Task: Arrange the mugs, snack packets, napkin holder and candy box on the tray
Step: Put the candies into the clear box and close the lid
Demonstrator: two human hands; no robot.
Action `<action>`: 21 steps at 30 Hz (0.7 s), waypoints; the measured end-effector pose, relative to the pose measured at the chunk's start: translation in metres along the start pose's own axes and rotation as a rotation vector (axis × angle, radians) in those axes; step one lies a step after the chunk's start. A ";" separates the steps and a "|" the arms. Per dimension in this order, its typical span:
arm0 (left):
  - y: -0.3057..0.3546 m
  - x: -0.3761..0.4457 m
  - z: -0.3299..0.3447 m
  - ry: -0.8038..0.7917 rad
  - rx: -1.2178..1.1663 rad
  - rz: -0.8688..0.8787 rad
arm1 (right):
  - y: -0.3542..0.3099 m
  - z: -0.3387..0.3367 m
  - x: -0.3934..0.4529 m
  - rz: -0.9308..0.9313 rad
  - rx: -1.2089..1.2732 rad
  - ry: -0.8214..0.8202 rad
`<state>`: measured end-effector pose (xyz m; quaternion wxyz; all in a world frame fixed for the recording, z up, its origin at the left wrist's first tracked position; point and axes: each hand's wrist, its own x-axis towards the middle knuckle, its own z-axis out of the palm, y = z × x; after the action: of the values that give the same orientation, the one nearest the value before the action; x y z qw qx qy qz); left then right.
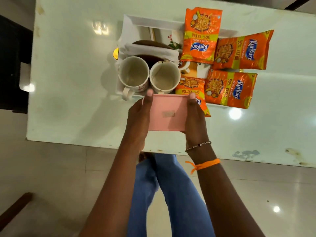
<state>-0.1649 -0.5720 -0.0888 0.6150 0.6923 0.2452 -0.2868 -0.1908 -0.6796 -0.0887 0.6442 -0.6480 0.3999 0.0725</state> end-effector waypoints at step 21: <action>0.092 0.073 -0.021 0.038 0.062 0.221 | -0.072 0.029 0.086 -0.076 0.158 0.036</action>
<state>-0.0469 -0.5638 -0.0728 0.6163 0.7392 0.1702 -0.2115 -0.0764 -0.7012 -0.0897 0.6883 -0.6111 0.3909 0.0044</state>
